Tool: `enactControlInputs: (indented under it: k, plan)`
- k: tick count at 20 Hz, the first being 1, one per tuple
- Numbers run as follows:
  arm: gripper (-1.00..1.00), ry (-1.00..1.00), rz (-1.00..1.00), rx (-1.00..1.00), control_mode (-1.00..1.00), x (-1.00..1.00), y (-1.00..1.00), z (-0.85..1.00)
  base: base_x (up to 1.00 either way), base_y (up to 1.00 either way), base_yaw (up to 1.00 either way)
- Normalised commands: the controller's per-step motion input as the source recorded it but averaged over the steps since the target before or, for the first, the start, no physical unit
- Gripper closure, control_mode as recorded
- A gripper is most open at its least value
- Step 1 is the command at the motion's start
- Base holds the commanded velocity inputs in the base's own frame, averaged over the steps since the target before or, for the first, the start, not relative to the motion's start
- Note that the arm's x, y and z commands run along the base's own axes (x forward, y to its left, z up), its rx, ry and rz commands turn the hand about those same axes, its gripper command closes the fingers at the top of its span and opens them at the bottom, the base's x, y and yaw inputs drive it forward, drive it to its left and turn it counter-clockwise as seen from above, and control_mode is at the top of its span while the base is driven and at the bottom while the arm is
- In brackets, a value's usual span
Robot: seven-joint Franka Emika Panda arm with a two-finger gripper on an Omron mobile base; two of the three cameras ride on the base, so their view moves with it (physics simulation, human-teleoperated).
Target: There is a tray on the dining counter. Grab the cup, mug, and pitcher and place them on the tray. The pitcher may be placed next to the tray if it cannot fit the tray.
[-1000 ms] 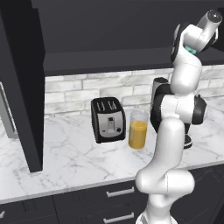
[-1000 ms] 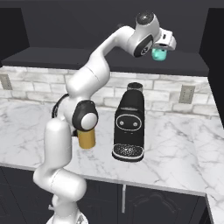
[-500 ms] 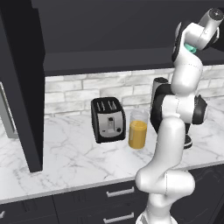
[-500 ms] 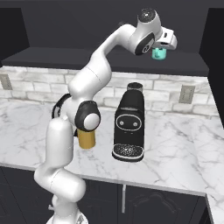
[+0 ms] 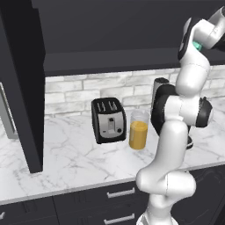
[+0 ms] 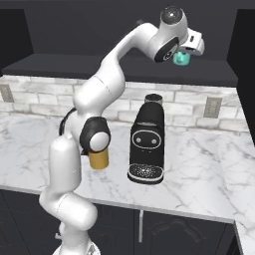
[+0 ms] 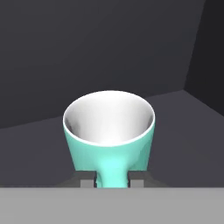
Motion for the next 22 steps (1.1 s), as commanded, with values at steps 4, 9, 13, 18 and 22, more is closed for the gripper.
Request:
enactControlInputs:
  k: [4,9,13,18,22]
  plan:
    - [1.00,-0.15,0.00,0.00,-1.00,-0.98,0.00,-0.01,0.00,0.00,0.00]
    - [1.00,-0.10,0.00,-0.01,-1.00,-1.00,0.19,-0.18,0.00,0.00,0.00]
    - [1.00,-0.08,0.00,-0.08,-1.00,-0.96,0.64,-0.17,0.00,0.00,0.00]
    - [1.00,-0.01,0.01,-0.14,-1.00,-0.97,0.74,-0.01,0.00,0.00,0.00]
    - [1.00,0.00,0.02,-0.12,-1.00,-1.00,0.76,0.00,0.00,0.00,0.00]
